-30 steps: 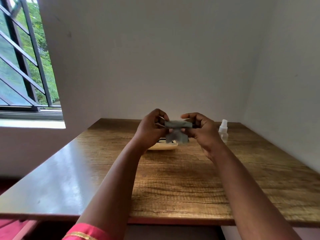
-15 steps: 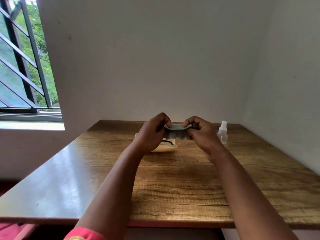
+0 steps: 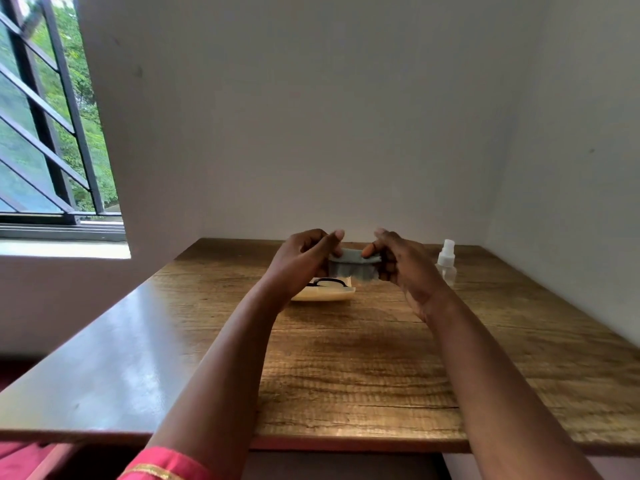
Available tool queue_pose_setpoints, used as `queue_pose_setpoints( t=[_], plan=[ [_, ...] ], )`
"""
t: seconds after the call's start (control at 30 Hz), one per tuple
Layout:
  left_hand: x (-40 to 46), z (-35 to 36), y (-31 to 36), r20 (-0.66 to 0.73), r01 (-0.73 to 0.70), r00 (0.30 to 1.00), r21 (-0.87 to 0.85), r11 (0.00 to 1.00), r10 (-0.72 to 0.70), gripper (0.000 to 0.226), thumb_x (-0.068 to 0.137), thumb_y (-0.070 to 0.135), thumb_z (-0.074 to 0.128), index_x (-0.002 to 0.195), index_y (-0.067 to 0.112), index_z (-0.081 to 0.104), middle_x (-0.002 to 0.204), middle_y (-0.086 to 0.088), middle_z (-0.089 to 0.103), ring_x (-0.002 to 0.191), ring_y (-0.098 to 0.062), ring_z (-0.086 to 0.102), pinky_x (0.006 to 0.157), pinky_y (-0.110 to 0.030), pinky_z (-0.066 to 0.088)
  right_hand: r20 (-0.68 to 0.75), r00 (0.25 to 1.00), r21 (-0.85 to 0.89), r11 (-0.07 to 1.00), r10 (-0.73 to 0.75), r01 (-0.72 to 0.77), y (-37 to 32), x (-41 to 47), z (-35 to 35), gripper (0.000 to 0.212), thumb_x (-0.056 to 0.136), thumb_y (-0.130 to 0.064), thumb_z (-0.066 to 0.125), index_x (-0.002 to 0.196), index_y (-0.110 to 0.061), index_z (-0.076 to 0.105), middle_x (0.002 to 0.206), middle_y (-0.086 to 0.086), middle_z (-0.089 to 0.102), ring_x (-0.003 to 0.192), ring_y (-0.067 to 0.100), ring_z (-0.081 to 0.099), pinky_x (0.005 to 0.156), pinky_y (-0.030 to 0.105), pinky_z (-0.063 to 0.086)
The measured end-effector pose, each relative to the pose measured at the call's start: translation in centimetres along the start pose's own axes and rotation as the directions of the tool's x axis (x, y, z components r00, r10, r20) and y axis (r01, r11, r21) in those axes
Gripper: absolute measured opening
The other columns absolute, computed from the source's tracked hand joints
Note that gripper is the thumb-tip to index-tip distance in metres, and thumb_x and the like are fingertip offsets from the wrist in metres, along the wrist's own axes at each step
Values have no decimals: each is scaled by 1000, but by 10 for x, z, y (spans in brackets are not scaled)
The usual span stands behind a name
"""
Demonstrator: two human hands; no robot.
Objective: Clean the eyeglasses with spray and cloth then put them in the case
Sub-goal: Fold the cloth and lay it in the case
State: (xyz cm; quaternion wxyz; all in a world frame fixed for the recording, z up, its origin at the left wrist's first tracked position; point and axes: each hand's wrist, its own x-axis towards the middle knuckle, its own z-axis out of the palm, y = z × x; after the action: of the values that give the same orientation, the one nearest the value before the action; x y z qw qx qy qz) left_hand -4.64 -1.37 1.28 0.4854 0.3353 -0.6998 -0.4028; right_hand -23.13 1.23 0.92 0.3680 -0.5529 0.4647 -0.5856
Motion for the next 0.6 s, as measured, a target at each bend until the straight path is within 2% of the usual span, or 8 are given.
queue_pose_setpoints(
  t=[0.07,0.13,0.23,0.33,0.4,0.5,0.6],
  plan=[
    [-1,0,1,-10,-27,1000,43,999,27,24,86,31,70,90,7,68,87,-5,68,77,-13,67,65,-22,53,3,999,-28,998,-52,52,2,-1,1,20,90,-29,66,77,-16,72,86,6,71,86,21,66,77,34,54],
    [0,0,0,-34,-33,999,82,996,36,17,81,15,76,92,7,67,91,-7,69,77,-14,70,66,-23,55,16,993,-71,991,-116,117,4,-2,1,4,83,-13,74,82,-16,71,89,6,70,88,19,66,80,35,56],
    [2,-2,-2,-42,-52,998,70,996,55,21,78,-2,75,94,7,65,99,-13,68,82,-21,72,75,-31,59,8,985,-105,979,-172,172,5,-2,1,18,79,1,74,87,-15,69,92,4,68,89,18,65,80,33,57],
    [3,-4,-3,-59,-87,994,53,995,90,37,78,-6,73,106,13,59,98,-14,64,83,-24,71,74,-34,60,10,964,-177,948,-266,263,3,-3,3,31,79,7,72,99,-16,65,98,4,65,92,14,64,80,27,58],
    [4,-5,-4,-67,-101,992,76,992,106,31,79,-7,72,101,13,62,96,-11,65,86,-25,71,75,-32,59,18,952,-178,936,-305,303,2,-4,3,38,78,10,72,105,-16,65,98,7,66,91,13,65,80,25,58],
    [6,-5,-7,-41,-130,990,131,983,137,29,78,-11,70,77,17,67,89,-6,67,90,-30,68,78,-35,58,11,943,-215,920,-334,328,3,-3,3,31,76,16,68,82,-15,71,92,3,71,92,14,68,82,25,57],
    [5,-6,-9,13,-98,995,125,987,97,26,79,-13,67,77,13,65,88,-8,65,88,-24,67,80,-36,58,0,961,-240,933,-275,267,5,-1,2,37,78,18,62,72,-17,70,90,0,73,93,6,68,83,23,56]
  ],
)
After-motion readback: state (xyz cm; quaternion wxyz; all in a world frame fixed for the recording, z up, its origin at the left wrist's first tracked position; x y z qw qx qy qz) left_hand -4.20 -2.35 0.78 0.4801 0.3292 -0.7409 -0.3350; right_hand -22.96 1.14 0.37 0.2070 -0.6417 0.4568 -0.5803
